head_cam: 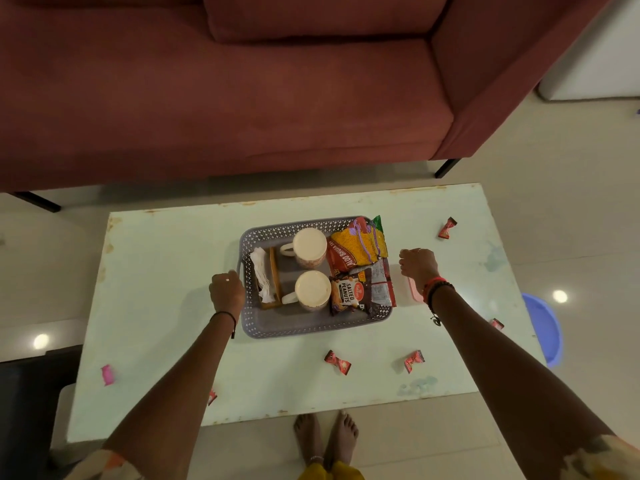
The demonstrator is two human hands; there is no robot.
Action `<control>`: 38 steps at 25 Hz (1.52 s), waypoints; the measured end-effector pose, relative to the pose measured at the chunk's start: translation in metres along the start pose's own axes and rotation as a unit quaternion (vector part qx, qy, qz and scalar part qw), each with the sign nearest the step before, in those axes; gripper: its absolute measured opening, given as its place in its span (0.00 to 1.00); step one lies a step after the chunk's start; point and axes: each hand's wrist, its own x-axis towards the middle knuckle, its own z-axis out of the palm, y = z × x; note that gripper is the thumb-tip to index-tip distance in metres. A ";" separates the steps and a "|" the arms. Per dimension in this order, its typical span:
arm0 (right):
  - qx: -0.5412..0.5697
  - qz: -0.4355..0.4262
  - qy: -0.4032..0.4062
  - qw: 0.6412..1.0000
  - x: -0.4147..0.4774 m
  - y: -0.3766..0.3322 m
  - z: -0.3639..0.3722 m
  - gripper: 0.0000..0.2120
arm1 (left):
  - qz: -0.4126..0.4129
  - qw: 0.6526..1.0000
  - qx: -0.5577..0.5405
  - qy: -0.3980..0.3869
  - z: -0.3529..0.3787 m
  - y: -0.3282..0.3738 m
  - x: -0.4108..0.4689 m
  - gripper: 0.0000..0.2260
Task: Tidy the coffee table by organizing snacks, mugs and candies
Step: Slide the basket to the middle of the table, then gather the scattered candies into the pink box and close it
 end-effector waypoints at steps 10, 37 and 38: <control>0.186 0.095 0.084 0.974 -0.060 0.054 -0.028 0.10 | 0.274 0.961 0.031 -0.029 0.058 -0.004 -0.148 0.09; -0.072 -0.122 -0.014 0.990 0.058 0.101 -0.070 0.25 | 0.269 0.877 0.312 -0.248 0.307 0.108 -0.168 0.37; -0.117 -0.159 -0.027 0.980 0.065 0.092 -0.074 0.26 | 0.267 0.881 0.303 -0.248 0.308 0.107 -0.168 0.37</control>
